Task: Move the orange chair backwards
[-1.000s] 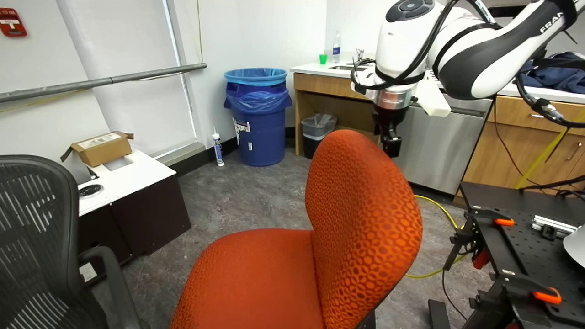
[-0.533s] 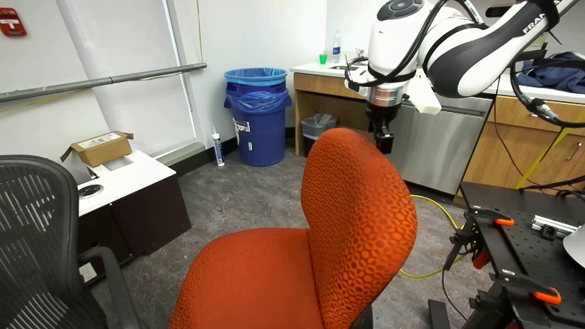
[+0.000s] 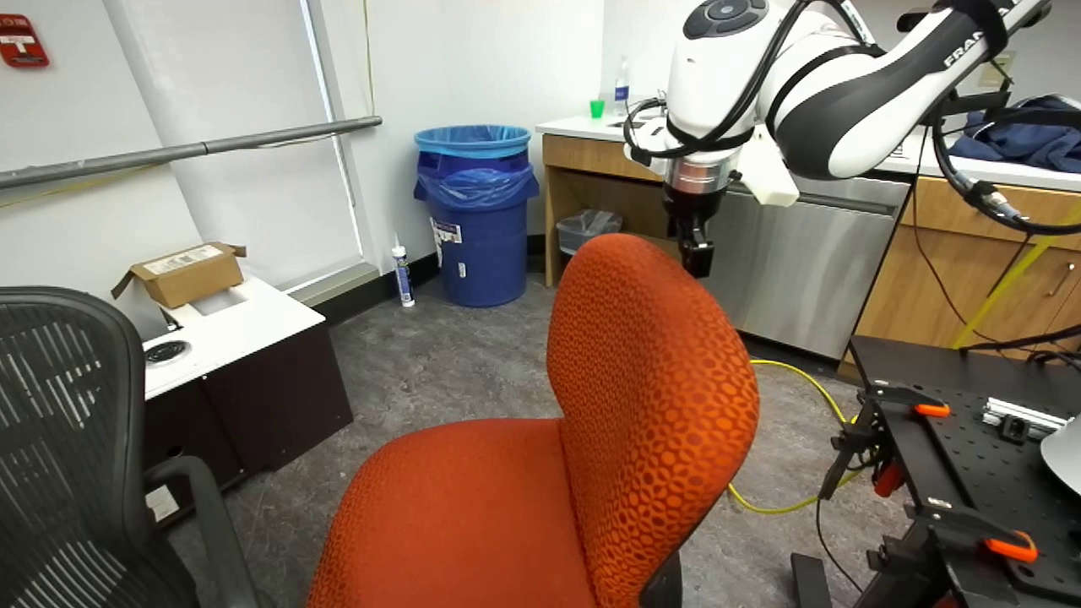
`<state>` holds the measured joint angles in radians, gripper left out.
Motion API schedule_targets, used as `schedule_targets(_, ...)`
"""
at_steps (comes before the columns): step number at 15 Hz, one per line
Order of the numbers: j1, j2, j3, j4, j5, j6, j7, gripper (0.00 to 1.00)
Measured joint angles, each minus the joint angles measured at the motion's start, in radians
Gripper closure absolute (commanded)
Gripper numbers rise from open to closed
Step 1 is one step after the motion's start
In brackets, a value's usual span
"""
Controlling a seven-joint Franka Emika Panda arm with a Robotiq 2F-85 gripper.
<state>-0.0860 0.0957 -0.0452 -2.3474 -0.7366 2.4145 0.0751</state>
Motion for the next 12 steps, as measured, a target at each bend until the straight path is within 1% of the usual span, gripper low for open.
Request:
schedule_targets(3, 0.002, -0.005, 0.0, -0.008, -0.003, -0.003, 0.016, 0.0)
schedule_targets(6, 0.011, -0.024, 0.001, -0.034, -0.003, -0.02, 0.067, 0.0)
schedule_targets(9, 0.039, -0.067, 0.017, -0.107, -0.003, -0.056, 0.154, 0.0)
schedule_targets(12, 0.075, -0.108, 0.053, -0.197, 0.017, -0.101, 0.23, 0.0)
